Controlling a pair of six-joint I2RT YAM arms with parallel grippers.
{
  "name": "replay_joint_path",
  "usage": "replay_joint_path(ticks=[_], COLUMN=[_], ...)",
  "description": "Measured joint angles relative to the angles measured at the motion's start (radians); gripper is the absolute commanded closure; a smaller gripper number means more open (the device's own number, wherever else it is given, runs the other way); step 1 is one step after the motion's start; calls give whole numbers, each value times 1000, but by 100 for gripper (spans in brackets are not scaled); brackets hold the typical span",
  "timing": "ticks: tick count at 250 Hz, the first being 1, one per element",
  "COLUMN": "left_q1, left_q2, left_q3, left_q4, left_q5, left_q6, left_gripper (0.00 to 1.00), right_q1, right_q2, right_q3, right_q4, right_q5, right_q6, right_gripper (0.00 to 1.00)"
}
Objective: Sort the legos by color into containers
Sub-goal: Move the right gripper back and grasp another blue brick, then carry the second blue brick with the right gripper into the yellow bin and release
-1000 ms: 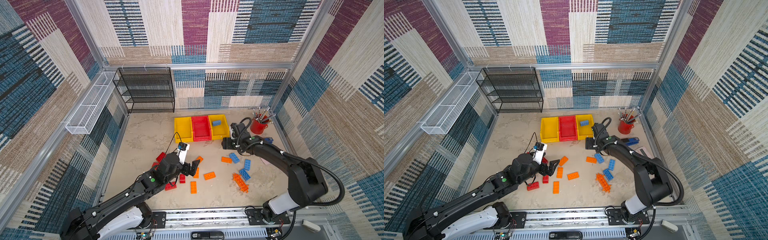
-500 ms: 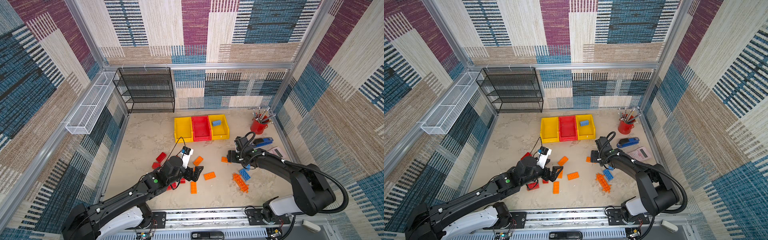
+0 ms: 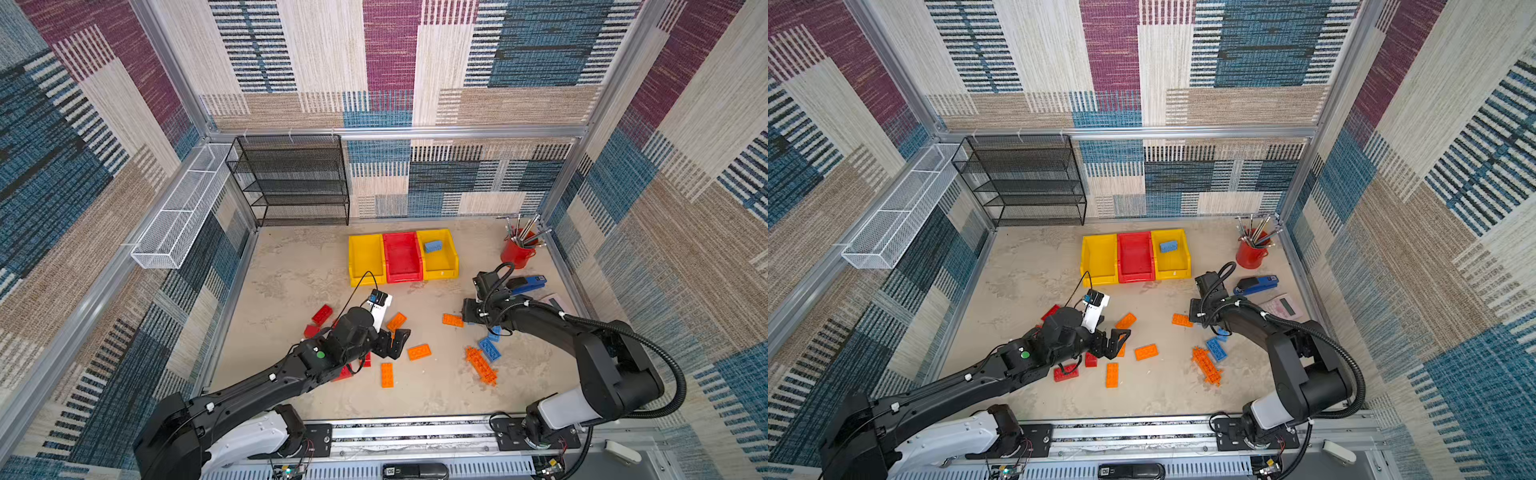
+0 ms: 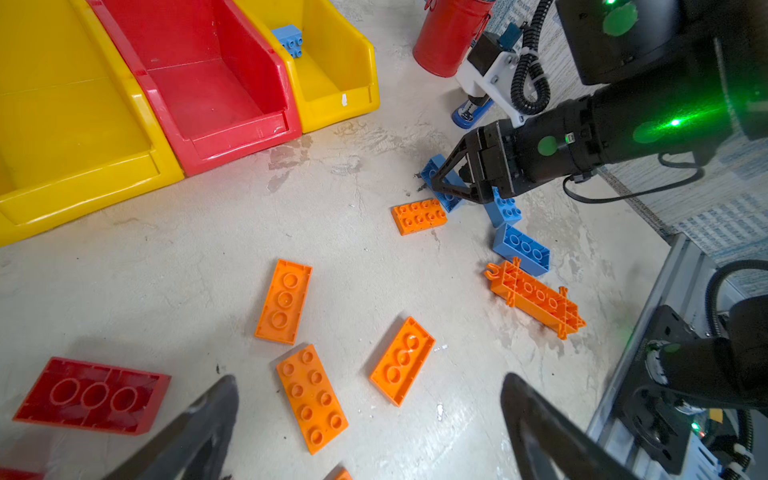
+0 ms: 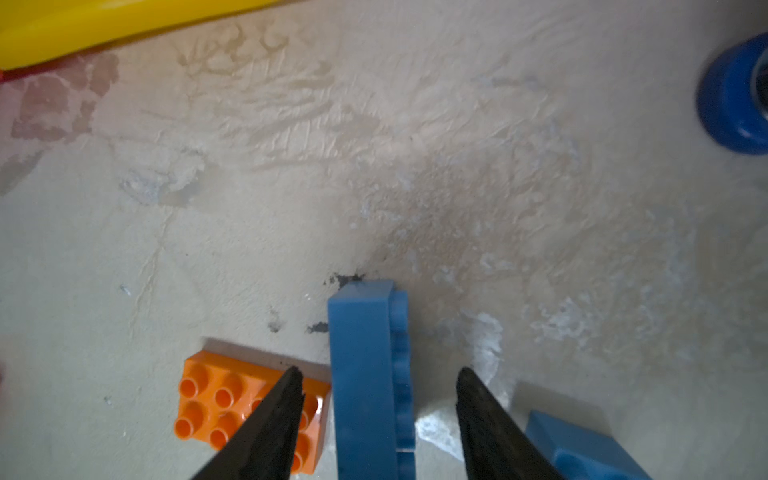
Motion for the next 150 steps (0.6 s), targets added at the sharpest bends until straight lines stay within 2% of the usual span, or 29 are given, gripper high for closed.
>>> replay_joint_path(ticks=[55, 78, 93, 150], left_q1=[-2, -2, -1, 3], left_q2=[-2, -2, -2, -3], left_q3=[2, 6, 10, 42], left_q4=[5, 5, 2, -6], left_q5=[-23, -26, -29, -56], left_q6=[12, 16, 19, 24], left_gripper=[1, 1, 1, 1], right_q1=[-7, -7, -8, -8], right_q2=[23, 35, 40, 46], right_q3=[2, 14, 26, 113], right_q4=[3, 6, 6, -8], right_q5=[0, 0, -2, -31], right_q6=[-11, -11, -14, -27], right_gripper=[62, 64, 72, 75])
